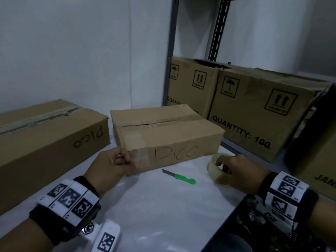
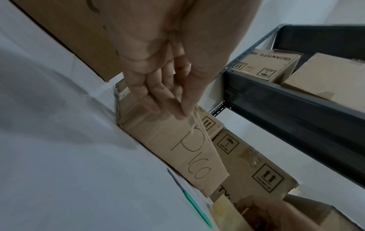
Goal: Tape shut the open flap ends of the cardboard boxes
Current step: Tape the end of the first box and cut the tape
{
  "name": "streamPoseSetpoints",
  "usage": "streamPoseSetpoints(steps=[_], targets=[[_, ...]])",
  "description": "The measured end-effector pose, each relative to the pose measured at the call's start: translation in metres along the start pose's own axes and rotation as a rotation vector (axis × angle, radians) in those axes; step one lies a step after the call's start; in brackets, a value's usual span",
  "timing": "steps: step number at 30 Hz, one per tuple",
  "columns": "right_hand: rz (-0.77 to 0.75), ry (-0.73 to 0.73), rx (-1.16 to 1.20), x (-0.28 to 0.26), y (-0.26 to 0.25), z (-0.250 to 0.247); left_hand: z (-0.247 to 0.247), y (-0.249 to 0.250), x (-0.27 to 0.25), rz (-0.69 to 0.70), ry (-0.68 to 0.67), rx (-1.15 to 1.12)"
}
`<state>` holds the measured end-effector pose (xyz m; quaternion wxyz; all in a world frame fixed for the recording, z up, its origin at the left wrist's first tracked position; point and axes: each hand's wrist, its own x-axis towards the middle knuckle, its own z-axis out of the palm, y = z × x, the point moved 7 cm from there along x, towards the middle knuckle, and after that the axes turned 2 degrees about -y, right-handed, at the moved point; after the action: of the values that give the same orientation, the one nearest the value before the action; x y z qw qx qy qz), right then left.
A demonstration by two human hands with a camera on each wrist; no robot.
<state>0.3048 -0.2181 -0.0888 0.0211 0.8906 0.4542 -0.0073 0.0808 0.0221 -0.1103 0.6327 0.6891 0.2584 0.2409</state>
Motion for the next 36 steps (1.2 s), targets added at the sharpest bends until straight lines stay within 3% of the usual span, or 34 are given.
streamPoseSetpoints(steps=[3,5,10,14,23,28,30,33,36], targets=[[-0.102,0.269,-0.226,-0.003,-0.036,-0.033,0.001,-0.001,-0.002,-0.017,0.011,-0.065],[-0.14,0.301,-0.027,-0.001,-0.066,-0.046,0.001,-0.001,-0.002,-0.009,0.025,-0.068],[-0.271,-0.043,0.583,0.034,-0.143,-0.019,0.004,0.0,-0.001,0.015,0.005,-0.053],[-0.169,-0.144,0.994,0.055,-0.172,0.003,0.003,0.005,-0.003,0.054,0.015,0.019],[-0.105,-0.055,1.066,0.067,-0.168,0.006,-0.001,-0.003,0.007,0.064,0.0,0.121],[-0.07,-0.038,1.082,0.069,-0.169,0.006,-0.012,0.006,0.006,0.048,0.048,0.398],[-0.057,-0.04,1.086,0.068,-0.169,0.007,-0.016,0.018,0.004,0.106,0.105,0.527],[-0.047,-0.042,1.14,0.067,-0.168,0.007,-0.016,0.047,0.0,0.305,0.19,0.638],[-0.036,-0.056,1.156,0.064,-0.169,0.007,0.0,0.057,0.001,0.382,0.087,0.809]])
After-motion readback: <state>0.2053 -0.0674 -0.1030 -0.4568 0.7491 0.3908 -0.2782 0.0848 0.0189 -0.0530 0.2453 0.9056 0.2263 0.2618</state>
